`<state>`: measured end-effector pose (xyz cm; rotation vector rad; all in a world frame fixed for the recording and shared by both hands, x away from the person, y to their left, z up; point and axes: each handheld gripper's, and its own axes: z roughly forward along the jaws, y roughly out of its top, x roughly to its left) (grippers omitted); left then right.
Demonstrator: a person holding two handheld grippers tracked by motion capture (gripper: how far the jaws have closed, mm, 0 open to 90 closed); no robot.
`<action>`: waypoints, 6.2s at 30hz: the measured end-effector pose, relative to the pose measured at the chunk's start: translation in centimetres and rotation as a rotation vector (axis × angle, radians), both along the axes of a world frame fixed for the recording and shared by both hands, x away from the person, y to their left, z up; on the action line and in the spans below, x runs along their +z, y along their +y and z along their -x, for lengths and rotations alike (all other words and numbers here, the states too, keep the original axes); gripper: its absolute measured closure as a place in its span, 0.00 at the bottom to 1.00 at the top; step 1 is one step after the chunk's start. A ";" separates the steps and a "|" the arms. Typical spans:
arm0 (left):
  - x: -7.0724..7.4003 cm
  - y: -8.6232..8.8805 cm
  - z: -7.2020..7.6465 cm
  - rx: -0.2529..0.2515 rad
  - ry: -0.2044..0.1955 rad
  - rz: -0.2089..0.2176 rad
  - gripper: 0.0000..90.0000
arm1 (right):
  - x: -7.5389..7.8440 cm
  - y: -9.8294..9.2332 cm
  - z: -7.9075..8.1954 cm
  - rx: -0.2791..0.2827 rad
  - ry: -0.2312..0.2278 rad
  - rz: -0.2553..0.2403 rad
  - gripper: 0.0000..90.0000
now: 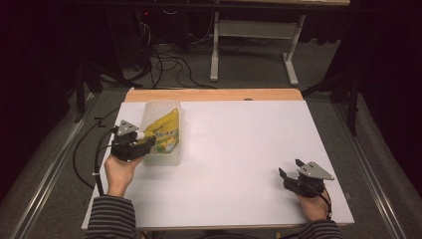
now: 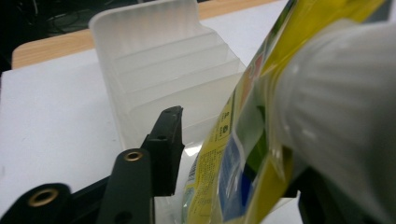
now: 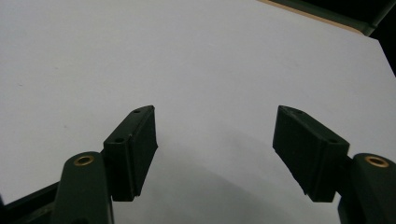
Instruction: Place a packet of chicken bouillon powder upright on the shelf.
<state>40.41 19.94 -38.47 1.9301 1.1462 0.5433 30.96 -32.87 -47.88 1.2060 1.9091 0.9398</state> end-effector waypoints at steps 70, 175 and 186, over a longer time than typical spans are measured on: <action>-1.8 0.6 9.7 -0.014 -0.107 0.137 0.49 | 0.0 0.0 0.0 0.005 0.004 0.006 0.35; -8.3 -13.2 4.7 -0.236 -0.011 0.060 0.47 | 0.0 -0.2 0.0 0.001 -0.003 -0.013 0.35; -8.9 -13.6 4.3 -0.221 -0.041 0.055 0.47 | 0.1 -0.2 0.0 0.003 -0.003 -0.015 0.35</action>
